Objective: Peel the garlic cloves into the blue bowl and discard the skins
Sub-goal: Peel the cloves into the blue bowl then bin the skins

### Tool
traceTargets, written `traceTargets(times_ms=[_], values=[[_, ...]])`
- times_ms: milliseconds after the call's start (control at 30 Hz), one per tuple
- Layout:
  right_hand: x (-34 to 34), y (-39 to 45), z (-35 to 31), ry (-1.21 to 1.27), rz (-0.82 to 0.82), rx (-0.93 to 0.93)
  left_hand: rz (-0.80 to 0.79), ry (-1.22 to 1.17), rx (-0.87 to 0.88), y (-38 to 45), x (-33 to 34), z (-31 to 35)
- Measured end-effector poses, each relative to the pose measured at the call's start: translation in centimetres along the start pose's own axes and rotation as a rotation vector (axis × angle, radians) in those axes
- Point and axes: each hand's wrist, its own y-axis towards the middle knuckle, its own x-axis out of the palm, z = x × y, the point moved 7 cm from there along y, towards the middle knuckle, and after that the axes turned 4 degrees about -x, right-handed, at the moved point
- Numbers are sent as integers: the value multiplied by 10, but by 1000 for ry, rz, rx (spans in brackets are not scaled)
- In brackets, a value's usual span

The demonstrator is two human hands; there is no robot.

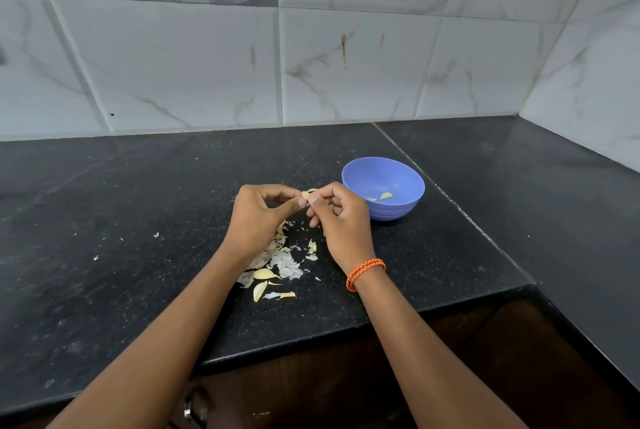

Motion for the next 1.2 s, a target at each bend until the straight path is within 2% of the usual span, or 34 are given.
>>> traceTargets(times_ms=[167, 500, 667, 867, 1000, 1200], values=[[-1, -1, -7, -149, 41, -99, 23, -69, -26, 0, -3, 0], [9, -4, -14, -302, -29, -198, 88, -11, -28, 0, -7, 0], [9, -3, -9, -224, -32, -150, 84, 10, -14, 0, -6, 2], [8, -1, 3, 44, -95, 61, 63, 0, -17, 0, -4, 3], [7, 0, 5, 4, -72, 80, 23, 3, -3, -1, -3, 5], [9, -1, 0, -92, -74, 22, 59, 46, 12, -1, -5, 6]])
